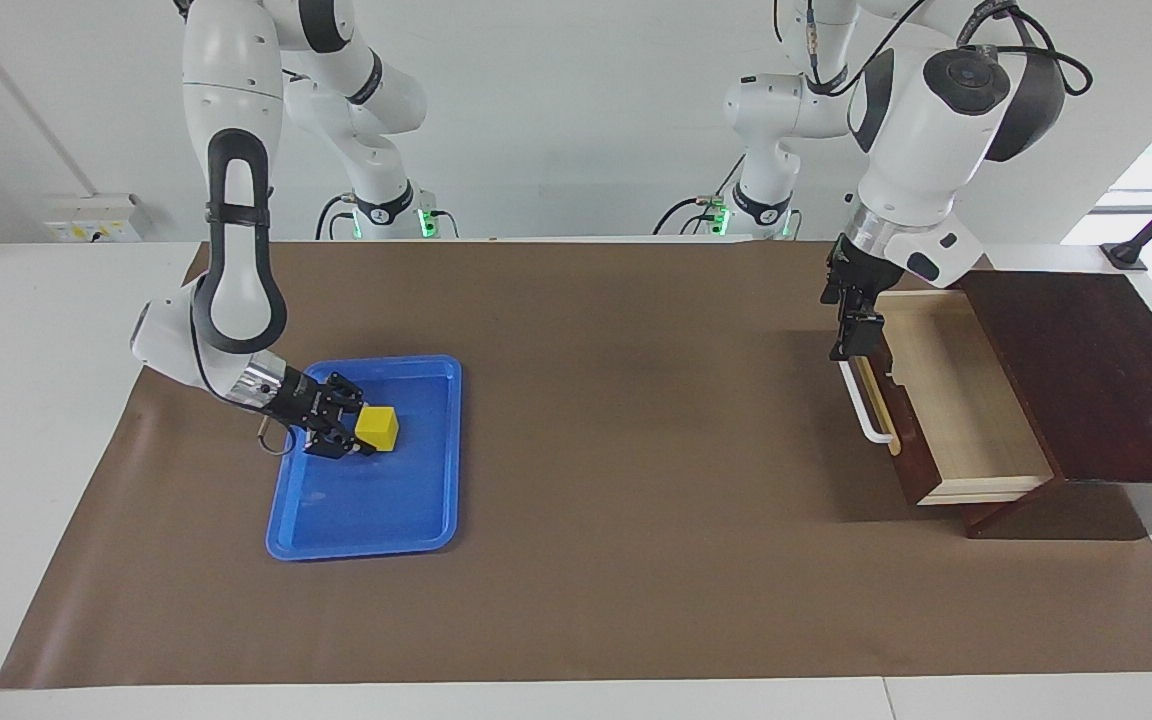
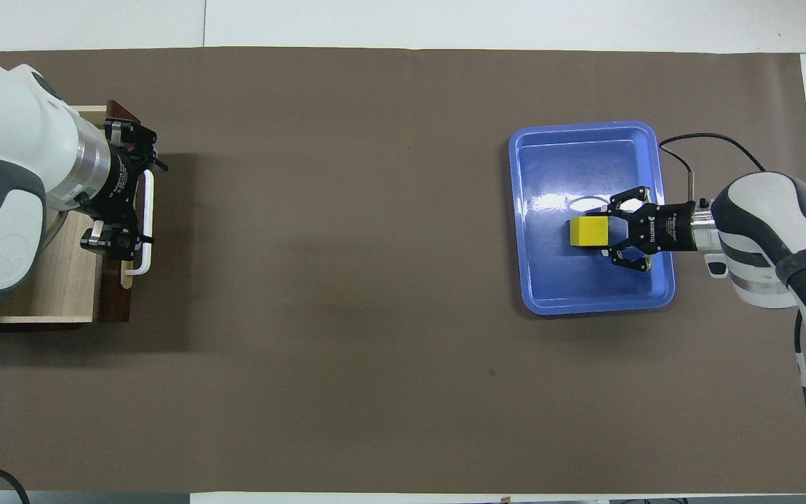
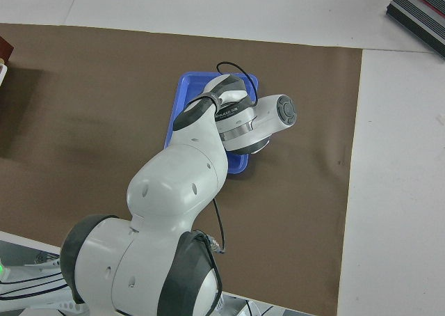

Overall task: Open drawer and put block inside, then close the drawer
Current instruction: 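Lift the yellow block with the right gripper toward the left gripper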

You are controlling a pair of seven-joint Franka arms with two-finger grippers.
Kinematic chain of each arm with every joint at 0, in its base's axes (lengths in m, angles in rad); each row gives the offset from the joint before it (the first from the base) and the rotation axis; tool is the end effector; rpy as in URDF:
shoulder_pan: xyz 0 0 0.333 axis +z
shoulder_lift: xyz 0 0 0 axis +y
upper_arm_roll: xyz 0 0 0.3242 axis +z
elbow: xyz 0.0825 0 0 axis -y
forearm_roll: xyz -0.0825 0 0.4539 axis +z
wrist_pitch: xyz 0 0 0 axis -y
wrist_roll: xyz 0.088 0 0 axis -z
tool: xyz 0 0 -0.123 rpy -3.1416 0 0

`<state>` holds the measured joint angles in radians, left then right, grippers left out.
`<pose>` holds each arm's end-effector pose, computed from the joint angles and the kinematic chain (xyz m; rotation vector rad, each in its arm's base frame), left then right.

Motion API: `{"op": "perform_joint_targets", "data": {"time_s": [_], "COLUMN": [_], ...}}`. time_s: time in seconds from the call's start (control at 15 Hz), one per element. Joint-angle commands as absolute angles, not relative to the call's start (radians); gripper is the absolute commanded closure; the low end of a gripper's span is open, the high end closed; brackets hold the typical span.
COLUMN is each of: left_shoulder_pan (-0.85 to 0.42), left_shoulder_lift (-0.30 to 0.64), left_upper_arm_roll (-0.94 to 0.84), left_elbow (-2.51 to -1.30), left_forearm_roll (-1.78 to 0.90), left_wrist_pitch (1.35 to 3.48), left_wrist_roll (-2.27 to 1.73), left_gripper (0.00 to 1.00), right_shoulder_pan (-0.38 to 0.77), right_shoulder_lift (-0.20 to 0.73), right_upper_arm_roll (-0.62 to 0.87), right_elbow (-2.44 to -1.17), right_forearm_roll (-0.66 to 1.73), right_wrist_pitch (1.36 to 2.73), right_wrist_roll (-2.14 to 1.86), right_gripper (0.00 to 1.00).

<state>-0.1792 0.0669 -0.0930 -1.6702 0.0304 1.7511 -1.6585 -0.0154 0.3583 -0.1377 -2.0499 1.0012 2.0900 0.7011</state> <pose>0.6321 -0.1717 0.5356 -2.4200 -2.0000 -0.0434 0.6234 -0.0434 0.2003 -1.7844 1.6854 0.5892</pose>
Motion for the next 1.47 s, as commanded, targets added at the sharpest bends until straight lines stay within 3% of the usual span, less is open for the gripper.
{"op": "perform_joint_targets", "data": {"time_s": [0.0, 0.2, 0.6, 1.13, 1.4], "left_shoulder_pan": [-0.192, -0.207, -0.235, -0.376, -0.471], "left_shoulder_lift": [0.037, 0.055, 0.072, 0.239, 0.369], "left_upper_arm_roll": [-0.083, -0.083, -0.083, -0.081, -0.077], "left_elbow": [-1.713, -1.712, -1.712, -1.621, -1.490], "left_forearm_roll": [0.014, 0.014, 0.014, -0.001, -0.003], "left_wrist_pitch": [1.784, 1.819, 1.836, 1.864, 1.853], "left_wrist_roll": [-1.716, -1.811, -1.896, -2.077, -2.135], "left_gripper": [0.00, 0.00, 0.00, 0.00, 0.00], "right_shoulder_pan": [-0.018, 0.020, 0.268, 0.486, 0.538], "right_shoulder_lift": [0.382, 0.422, 0.480, 0.480, 0.480], "right_upper_arm_roll": [-0.137, -0.126, -0.124, -0.124, -0.124], "right_elbow": [-1.935, -1.783, -1.606, -1.606, -1.629], "right_forearm_roll": [0.990, 0.914, 0.933, 1.011, 1.011], "right_wrist_pitch": [2.007, 1.954, 2.009, 2.124, 2.200], "right_wrist_roll": [0.805, 0.973, 1.403, 1.485, 1.508], "right_gripper": [1.00, 1.00, 1.00, 1.00, 1.00]}}
